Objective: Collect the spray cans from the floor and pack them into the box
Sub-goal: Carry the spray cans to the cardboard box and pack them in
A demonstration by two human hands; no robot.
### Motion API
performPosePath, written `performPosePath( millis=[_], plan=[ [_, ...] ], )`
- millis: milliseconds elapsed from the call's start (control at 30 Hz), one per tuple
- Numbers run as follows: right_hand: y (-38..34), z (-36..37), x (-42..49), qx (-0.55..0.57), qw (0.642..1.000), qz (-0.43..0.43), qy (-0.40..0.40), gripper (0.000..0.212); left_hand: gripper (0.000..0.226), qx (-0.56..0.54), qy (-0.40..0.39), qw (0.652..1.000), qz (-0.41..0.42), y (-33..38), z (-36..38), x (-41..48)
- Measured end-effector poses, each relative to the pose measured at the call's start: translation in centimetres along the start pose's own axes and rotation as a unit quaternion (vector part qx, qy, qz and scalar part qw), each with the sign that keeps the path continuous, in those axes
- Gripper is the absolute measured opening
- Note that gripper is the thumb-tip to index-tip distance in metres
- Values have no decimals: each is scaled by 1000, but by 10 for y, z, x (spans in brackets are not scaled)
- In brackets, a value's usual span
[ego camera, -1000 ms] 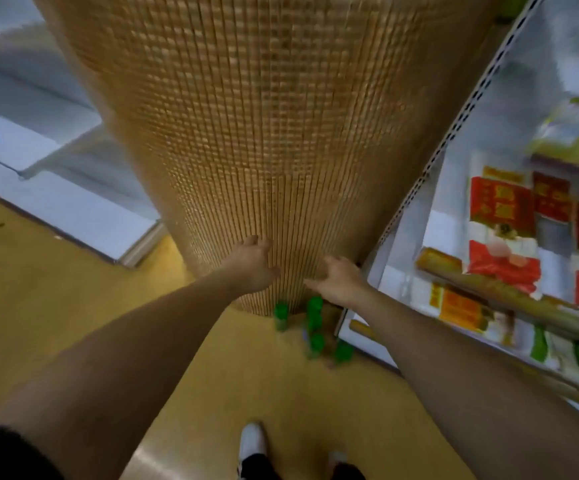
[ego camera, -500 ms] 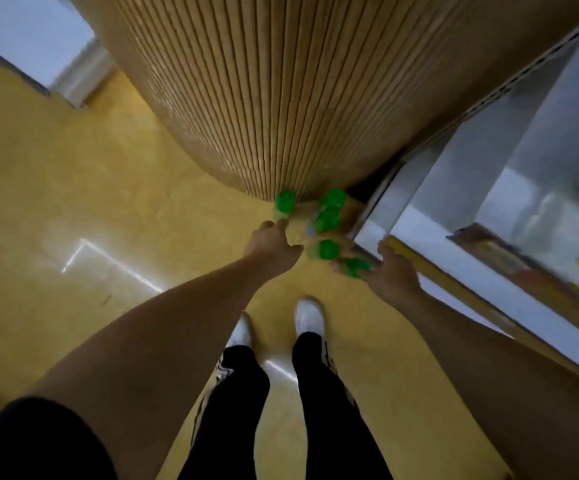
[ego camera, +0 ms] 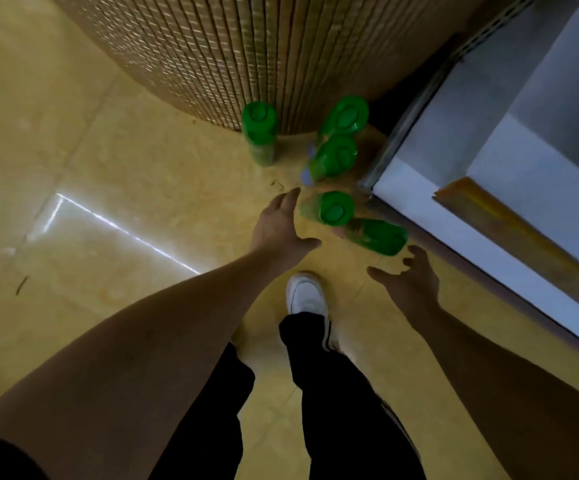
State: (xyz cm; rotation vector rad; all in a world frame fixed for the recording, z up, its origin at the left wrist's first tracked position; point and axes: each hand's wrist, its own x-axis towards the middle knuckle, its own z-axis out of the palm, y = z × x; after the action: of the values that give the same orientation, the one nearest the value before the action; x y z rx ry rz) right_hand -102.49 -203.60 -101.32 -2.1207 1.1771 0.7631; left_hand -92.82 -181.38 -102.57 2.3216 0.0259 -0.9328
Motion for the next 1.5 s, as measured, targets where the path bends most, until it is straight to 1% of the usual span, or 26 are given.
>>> performPosePath(
  millis=[133, 200, 233, 300, 367, 400, 500, 567, 767, 867, 933, 1000, 1100, 1167, 1200, 1267, 1333, 1367, 1500],
  plan=[
    [11, 41, 38, 76, 995, -40, 57, 84, 110, -34, 39, 997, 51, -12, 31, 34],
    [6, 57, 49, 153, 984, -41, 86, 76, 110, -46, 53, 995, 75, -15, 45, 45],
    [3, 64, 53, 194, 975, -38, 100, 72, 108, -53, 55, 993, 86, -16, 52, 48],
    [-3, 74, 56, 235, 963, -30, 130, 70, 97, -70, 72, 991, 93, -14, 61, 52],
    [-5, 79, 56, 247, 957, -21, 151, 74, 81, -75, 96, 989, 86, -9, 63, 51],
    [-6, 79, 53, 249, 956, -15, 157, 79, 77, -71, 105, 989, 80, -7, 62, 49],
    [-6, 75, 38, 228, 960, -5, 160, 80, 73, -61, 124, 989, 59, -5, 50, 35],
    [-7, 67, 22, 205, 966, -20, 155, 79, 72, -56, 132, 988, 54, -3, 38, 18],
    [-28, 31, -51, 157, 976, -69, 135, 74, 75, -35, 140, 988, 49, 18, -24, -53],
    [-51, 2, -103, 169, 971, -82, 147, 72, 77, -22, 144, 987, 64, 40, -68, -100],
    [-66, -20, -141, 182, 968, -89, 147, 63, 75, -3, 149, 985, 85, 60, -103, -130],
    [-80, -47, -181, 199, 965, -94, 141, 51, 75, 14, 158, 981, 113, 86, -143, -160],
    [-93, -97, -250, 229, 957, -101, 145, 40, 69, 18, 157, 971, 181, 128, -204, -217],
    [-97, -137, -306, 255, 946, -108, 171, 32, 67, 18, 145, 963, 227, 162, -241, -263],
    [-97, -157, -337, 265, 939, -114, 187, 31, 68, 27, 144, 958, 249, 179, -258, -288],
    [-95, -196, -396, 290, 918, -133, 237, 38, 70, 35, 150, 943, 295, 214, -290, -338],
    [-89, -236, -452, 314, 890, -155, 291, 51, 66, 2, 144, 929, 341, 253, -318, -387],
    [-85, -256, -478, 334, 873, -169, 313, 51, 63, -25, 141, 919, 368, 274, -329, -411],
    [-64, -334, -576, 412, 786, -226, 401, 42, 51, -106, 125, 858, 486, 361, -352, -508]
  ],
)
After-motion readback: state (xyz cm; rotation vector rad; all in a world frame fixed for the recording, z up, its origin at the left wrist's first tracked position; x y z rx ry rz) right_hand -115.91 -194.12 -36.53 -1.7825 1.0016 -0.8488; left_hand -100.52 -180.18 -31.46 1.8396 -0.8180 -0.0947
